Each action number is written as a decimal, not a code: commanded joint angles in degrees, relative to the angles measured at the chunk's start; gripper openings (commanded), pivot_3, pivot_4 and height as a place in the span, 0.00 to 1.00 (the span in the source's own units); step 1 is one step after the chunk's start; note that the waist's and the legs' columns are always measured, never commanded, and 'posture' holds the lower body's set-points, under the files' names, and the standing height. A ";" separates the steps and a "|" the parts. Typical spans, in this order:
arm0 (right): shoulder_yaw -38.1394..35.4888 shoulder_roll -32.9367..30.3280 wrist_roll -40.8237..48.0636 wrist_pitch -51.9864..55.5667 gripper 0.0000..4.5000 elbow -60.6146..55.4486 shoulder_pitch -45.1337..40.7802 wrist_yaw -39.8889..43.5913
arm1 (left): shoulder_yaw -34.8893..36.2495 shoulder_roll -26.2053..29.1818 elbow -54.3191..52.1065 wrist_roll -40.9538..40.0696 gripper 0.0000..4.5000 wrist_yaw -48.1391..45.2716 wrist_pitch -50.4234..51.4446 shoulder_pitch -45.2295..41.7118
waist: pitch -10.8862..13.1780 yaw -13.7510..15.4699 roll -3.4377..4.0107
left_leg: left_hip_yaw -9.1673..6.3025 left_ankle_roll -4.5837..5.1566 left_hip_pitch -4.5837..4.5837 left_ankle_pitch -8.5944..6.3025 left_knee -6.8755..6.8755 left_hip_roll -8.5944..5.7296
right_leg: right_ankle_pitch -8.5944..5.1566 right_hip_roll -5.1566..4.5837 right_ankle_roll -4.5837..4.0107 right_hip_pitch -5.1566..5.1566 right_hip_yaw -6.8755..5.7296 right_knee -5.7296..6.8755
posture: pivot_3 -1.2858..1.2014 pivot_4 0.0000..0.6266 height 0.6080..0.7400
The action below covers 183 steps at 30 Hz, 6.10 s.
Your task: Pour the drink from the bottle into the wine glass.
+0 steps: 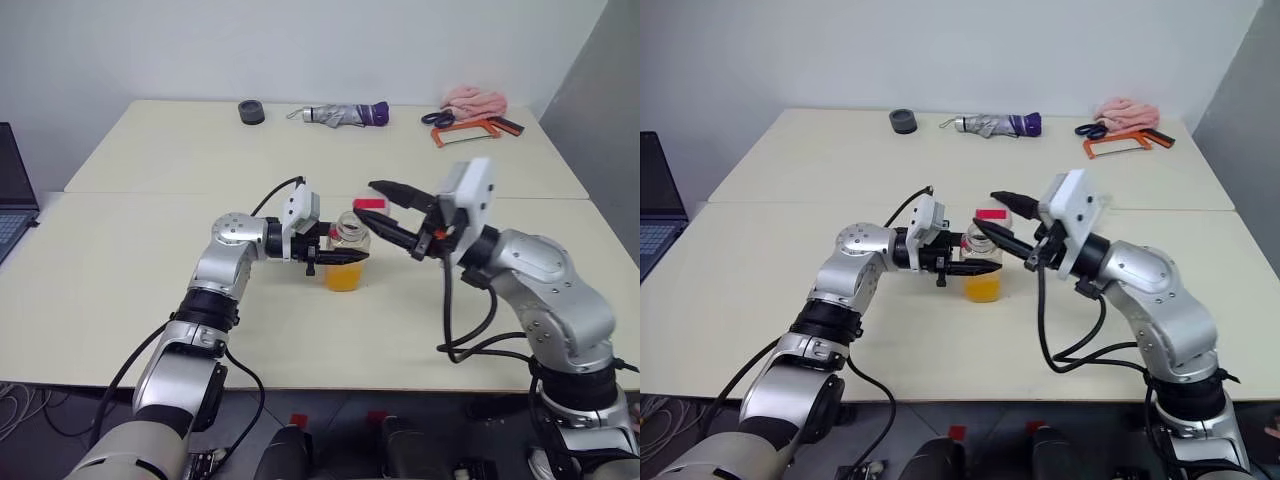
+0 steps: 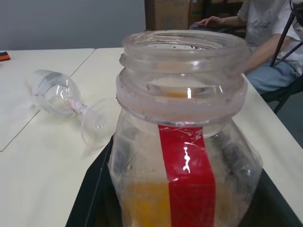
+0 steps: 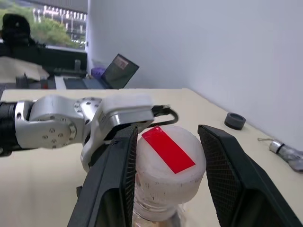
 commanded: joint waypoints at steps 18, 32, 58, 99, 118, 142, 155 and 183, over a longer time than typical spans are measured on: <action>-11.16 -2.16 -5.53 -5.96 0.89 11.58 27.63 -4.08 | 8.41 2.70 -1.48 -1.09 0.39 13.38 -0.82 -0.08 | 0.00 0.30 0.02 | 0.18 0.00 0.08 0.00 0.00 -0.05 | 0.00 0.14 0.01 0.01 0.16 0.03 | 0.52 0.24 1.00; 6.36 -2.74 -4.55 0.85 1.00 6.57 3.18 1.21 | 17.53 6.50 14.71 5.59 0.39 45.48 -9.96 -5.55 | 0.03 -0.15 -0.04 | 0.08 0.00 0.09 0.00 0.01 -0.02 | 0.00 0.22 0.01 -0.02 0.07 0.04 | 0.52 0.24 1.00; 19.09 14.57 -18.70 -0.82 1.00 22.75 -12.56 -2.64 | 20.63 6.28 27.81 5.71 0.97 53.80 -14.83 -5.47 | -0.01 0.34 -0.09 | 0.09 -0.23 0.00 0.13 0.03 -0.14 | 0.02 -0.18 0.00 -0.13 -0.04 0.05 | 0.52 0.24 1.00; -13.24 10.26 -2.88 28.96 1.00 6.15 -4.09 -15.98 | 14.24 6.91 -23.69 -1.21 0.99 39.40 -1.09 32.69 | -0.04 0.75 -0.08 | 0.09 -0.01 0.08 0.00 -0.02 -0.02 | 0.02 -0.25 0.00 -0.01 0.00 0.08 | 0.52 0.24 1.00; -23.67 0.69 -3.36 33.69 1.00 68.90 -30.87 -12.59 | 2.03 17.81 -33.25 -10.57 0.99 6.16 14.62 20.03 | 0.07 -0.75 0.13 | 0.52 0.01 0.10 -0.01 -0.15 -0.06 | 0.01 0.05 -0.03 -0.04 0.13 0.00 | 0.52 0.24 1.00; -20.09 4.61 -6.59 13.40 0.23 96.83 -39.91 -5.86 | 1.10 16.78 -31.32 -7.96 1.00 5.57 11.10 21.04 | 0.09 -0.83 0.16 | 0.46 0.00 0.08 0.00 -0.13 0.00 | 0.01 0.03 -0.03 -0.04 0.16 0.01 | 0.52 0.24 1.00; -9.86 10.56 -17.25 -15.28 0.03 82.88 -31.02 -7.36 | 2.16 16.88 -30.60 -7.64 1.00 7.47 10.66 21.80 | 0.12 -0.87 0.21 | 0.33 0.00 0.08 0.00 -0.09 0.03 | 0.01 0.02 -0.02 -0.07 0.17 0.04 | 0.52 0.24 1.00; 2.32 15.71 -25.68 -30.79 0.03 58.11 -3.30 -7.24 | 6.64 14.80 -29.94 -6.65 1.00 19.22 9.26 25.35 | -0.20 -0.65 0.13 | 0.33 0.01 1.47 -0.01 -0.78 0.03 | -0.04 0.11 -0.04 1.14 0.19 -0.49 | 0.52 0.24 1.00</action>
